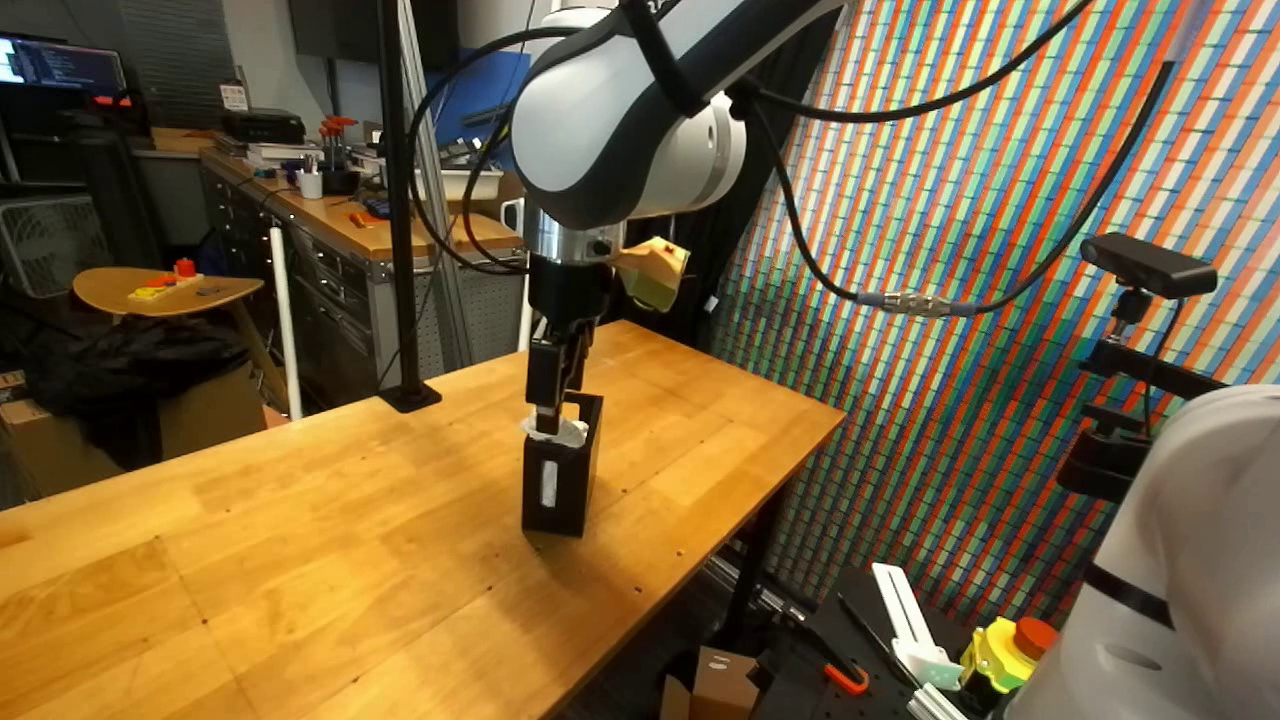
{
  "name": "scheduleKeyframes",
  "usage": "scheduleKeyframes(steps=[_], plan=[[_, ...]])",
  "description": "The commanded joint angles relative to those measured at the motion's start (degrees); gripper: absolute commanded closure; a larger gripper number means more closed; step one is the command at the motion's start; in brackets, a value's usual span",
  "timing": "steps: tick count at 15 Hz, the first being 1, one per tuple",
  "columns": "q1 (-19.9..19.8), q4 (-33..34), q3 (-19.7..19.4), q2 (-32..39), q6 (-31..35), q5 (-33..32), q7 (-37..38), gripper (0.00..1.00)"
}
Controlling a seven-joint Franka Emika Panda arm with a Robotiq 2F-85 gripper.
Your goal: Put the towel in the box
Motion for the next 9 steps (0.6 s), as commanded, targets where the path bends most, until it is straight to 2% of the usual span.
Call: scheduleKeyframes(steps=[1,9], plan=[[0.6,1.8,-0.1,1.6,1.3,-1.3,-1.4,0.0],[-0.2,6.3,-0.2,6.8,2.1,-2.3,-5.7,0.0]])
